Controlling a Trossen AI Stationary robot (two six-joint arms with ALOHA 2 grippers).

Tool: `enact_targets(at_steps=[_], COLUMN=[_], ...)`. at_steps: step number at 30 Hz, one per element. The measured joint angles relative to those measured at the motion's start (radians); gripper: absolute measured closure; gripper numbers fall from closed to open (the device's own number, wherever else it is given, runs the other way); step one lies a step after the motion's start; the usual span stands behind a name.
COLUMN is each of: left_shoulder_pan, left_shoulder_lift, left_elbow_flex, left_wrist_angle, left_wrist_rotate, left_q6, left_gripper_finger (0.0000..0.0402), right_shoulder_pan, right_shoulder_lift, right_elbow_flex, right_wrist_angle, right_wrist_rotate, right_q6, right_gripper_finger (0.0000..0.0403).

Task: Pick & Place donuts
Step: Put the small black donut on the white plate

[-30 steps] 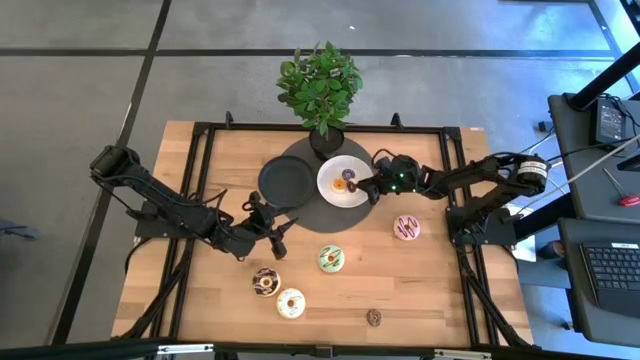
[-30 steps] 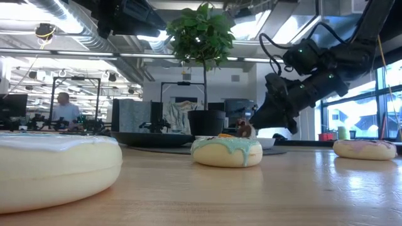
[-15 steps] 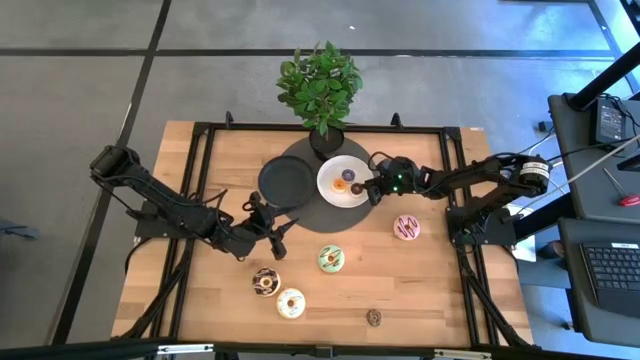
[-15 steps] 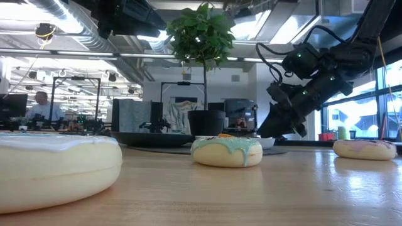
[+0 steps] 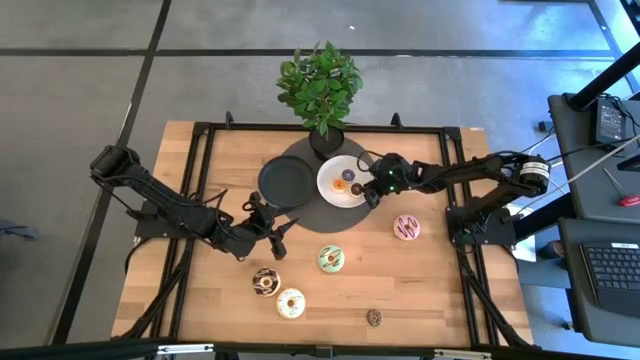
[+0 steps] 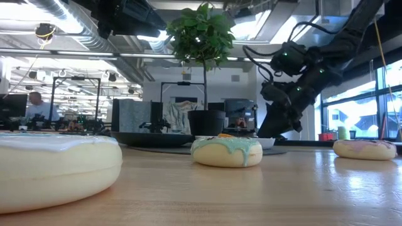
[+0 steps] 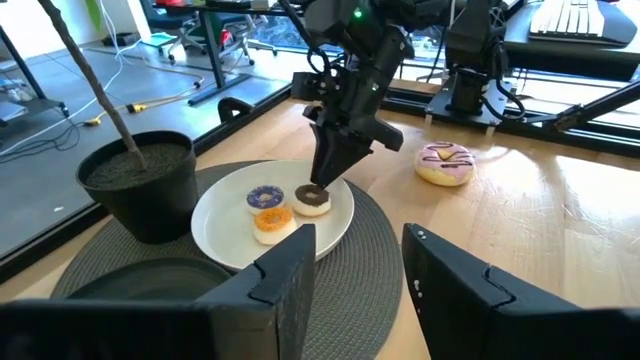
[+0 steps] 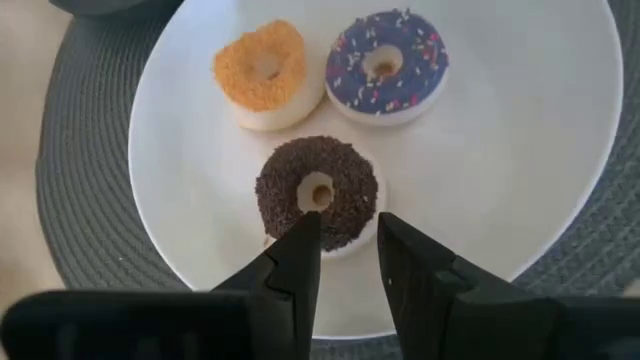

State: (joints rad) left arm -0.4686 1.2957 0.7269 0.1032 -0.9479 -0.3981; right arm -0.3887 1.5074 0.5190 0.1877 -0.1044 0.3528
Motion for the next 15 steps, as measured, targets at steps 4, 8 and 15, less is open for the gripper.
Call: enact_targets(at_steps=[4, 8, 15], left_shoulder_pan=[0.000, 0.000, 0.000], left_shoulder_lift=[0.000, 0.000, 0.000], left_elbow_flex=[0.000, 0.000, 0.000], left_wrist_angle=[0.000, 0.000, -0.003], left_wrist_rotate=[0.000, 0.000, 0.000], left_q6=[0.000, 0.000, 0.000], left_gripper_finger=[0.0254, 0.0258, 0.0257], right_shoulder_pan=[0.010, 0.012, 0.019], right_shoulder_lift=[0.000, 0.000, 0.000], right_elbow_flex=[0.039, 0.062, 0.123], right_wrist_angle=[-0.056, -0.063, -0.264], right_wrist_rotate=[0.015, 0.014, 0.016], right_q6=[-0.019, -0.022, -0.080], right_gripper_finger=[0.0298, 0.0298, 0.0298])
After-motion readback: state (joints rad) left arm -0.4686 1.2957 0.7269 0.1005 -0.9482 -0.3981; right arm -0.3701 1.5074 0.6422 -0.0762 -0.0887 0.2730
